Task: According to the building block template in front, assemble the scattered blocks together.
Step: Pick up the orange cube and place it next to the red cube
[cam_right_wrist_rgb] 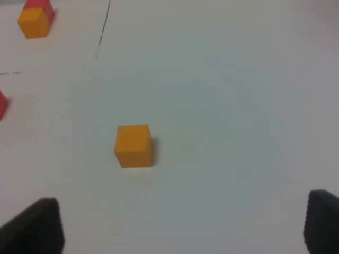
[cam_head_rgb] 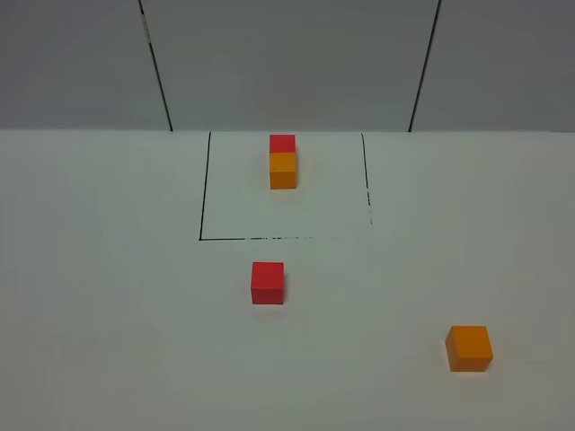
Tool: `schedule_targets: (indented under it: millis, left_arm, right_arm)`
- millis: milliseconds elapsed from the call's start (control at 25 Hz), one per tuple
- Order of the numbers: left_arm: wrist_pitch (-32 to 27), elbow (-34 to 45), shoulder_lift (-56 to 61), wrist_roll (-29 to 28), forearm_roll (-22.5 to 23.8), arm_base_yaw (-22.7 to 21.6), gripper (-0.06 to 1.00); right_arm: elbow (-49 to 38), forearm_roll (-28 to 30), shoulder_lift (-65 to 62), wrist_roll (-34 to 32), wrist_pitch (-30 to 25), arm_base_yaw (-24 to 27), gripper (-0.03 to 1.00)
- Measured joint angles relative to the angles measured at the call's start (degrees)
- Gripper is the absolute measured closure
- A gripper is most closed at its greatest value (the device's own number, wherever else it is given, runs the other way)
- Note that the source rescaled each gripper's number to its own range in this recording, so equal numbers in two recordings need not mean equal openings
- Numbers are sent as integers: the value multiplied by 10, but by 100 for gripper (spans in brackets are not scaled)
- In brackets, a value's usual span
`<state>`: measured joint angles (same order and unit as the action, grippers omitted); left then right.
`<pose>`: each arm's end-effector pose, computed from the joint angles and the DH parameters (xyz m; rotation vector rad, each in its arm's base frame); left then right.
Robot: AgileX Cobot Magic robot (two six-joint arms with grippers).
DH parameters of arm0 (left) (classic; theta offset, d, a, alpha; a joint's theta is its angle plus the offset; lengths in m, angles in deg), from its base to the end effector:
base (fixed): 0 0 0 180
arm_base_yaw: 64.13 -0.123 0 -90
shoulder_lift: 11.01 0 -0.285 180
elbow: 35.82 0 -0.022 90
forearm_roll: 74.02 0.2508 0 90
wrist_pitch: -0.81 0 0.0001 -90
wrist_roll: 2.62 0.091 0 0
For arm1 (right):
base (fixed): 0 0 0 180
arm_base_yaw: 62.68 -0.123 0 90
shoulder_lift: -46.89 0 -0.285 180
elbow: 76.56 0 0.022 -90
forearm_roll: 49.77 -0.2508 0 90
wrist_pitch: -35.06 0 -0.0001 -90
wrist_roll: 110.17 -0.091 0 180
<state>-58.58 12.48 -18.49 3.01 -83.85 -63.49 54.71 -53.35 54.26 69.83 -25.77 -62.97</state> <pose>-0.0060 -0.0133 0.2815 0.1159 1.9983 -0.1483 -0.0058 0.0049 0.2765 -0.0082 2.0401 0.0779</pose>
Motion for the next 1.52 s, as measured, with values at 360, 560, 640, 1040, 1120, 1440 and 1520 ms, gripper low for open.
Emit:
schedule_targets:
  millis: [360, 560, 640, 1040, 1120, 1440, 1520]
  left_arm:
    - [0, 0, 0, 1, 0, 0, 27]
    - [0, 0, 0, 1, 0, 0, 27]
    - [0, 0, 0, 1, 0, 0, 27]
    - [0, 0, 0, 1, 0, 0, 27]
    - [0, 0, 0, 1, 0, 0, 27]
    - [0, 0, 0, 1, 0, 0, 27]
    - [0, 0, 0, 1, 0, 0, 27]
  right_arm:
    - [0, 0, 0, 0, 0, 0, 16]
    - [0, 0, 0, 0, 0, 0, 16]
    - [0, 0, 0, 0, 0, 0, 16]
    - [0, 13, 0, -6, 0, 0, 16]
    - [0, 13, 0, -20, 0, 0, 16]
    - [74, -26, 191, -41, -8, 0, 14]
    - [96, -30, 273, -14, -5, 0, 14]
